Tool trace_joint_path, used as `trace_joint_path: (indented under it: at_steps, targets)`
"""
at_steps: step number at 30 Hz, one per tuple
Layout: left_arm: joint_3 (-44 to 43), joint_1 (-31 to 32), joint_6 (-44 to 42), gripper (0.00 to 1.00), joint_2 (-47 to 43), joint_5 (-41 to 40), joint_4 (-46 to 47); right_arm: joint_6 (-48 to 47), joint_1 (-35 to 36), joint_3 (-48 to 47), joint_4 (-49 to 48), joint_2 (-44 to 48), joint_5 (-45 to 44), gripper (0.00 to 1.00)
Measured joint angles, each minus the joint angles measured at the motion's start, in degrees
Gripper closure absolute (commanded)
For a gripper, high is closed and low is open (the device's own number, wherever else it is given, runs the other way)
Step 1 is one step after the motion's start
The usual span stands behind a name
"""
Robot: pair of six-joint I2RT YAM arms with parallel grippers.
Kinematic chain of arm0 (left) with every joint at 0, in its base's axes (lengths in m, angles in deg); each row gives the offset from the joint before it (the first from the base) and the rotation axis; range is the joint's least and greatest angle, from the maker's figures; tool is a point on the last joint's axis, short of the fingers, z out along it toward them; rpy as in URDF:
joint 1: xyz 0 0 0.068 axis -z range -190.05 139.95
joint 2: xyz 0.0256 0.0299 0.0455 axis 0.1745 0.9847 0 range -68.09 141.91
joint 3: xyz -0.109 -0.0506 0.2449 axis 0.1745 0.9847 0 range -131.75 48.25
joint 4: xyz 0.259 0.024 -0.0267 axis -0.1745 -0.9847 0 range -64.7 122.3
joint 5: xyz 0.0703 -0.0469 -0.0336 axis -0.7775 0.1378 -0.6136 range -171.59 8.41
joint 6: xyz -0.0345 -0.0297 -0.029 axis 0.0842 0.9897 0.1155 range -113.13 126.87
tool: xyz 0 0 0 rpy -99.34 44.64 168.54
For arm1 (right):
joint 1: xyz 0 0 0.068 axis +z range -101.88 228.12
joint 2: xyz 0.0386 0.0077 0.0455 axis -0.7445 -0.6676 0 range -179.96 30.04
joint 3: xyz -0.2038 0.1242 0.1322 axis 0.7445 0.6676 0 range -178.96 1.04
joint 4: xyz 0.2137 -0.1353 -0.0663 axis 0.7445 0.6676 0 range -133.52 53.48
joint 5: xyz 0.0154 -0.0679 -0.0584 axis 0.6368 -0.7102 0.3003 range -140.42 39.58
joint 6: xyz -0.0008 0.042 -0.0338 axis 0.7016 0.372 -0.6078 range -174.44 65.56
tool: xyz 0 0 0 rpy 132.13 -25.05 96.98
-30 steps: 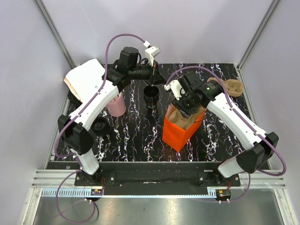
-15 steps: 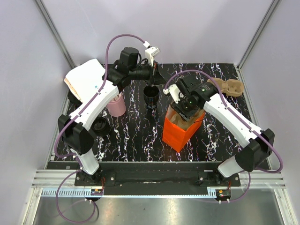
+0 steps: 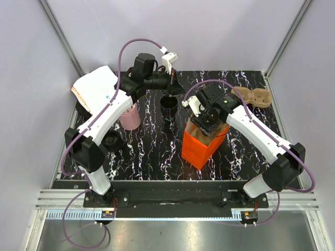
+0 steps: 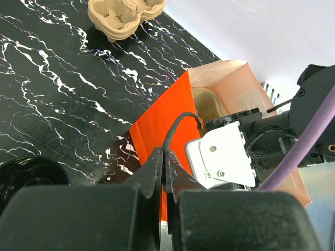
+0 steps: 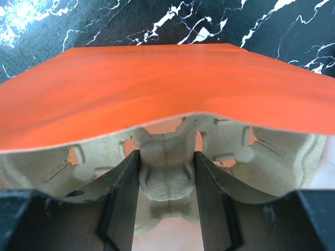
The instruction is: Pack the takeout coffee
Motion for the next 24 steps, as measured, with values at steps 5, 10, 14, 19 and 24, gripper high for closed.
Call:
trace_joint_path:
  at_steps: [5,10,14,19,24]
  targets:
    - [0.0,0.0,0.0,1.0,0.0,0.0,0.0,0.0,0.0,0.2,-0.1,0.0,0.0,0.46]
    - [0.0,0.0,0.0,1.0,0.0,0.0,0.0,0.1,0.0,0.2,-0.1,0.0,0.0,0.39]
    - [0.0,0.0,0.0,1.0,0.0,-0.1,0.0,0.1,0.0,0.1,0.0,0.0,0.0,0.34]
    - [0.0,0.0,0.0,1.0,0.0,-0.2,0.0,0.0,0.0,0.1,0.1,0.1,0.0,0.29]
    - [0.0,0.1,0.0,1.0,0.0,-0.3,0.0,-0.2,0.0,-0.1,0.3,0.5,0.2,0.21]
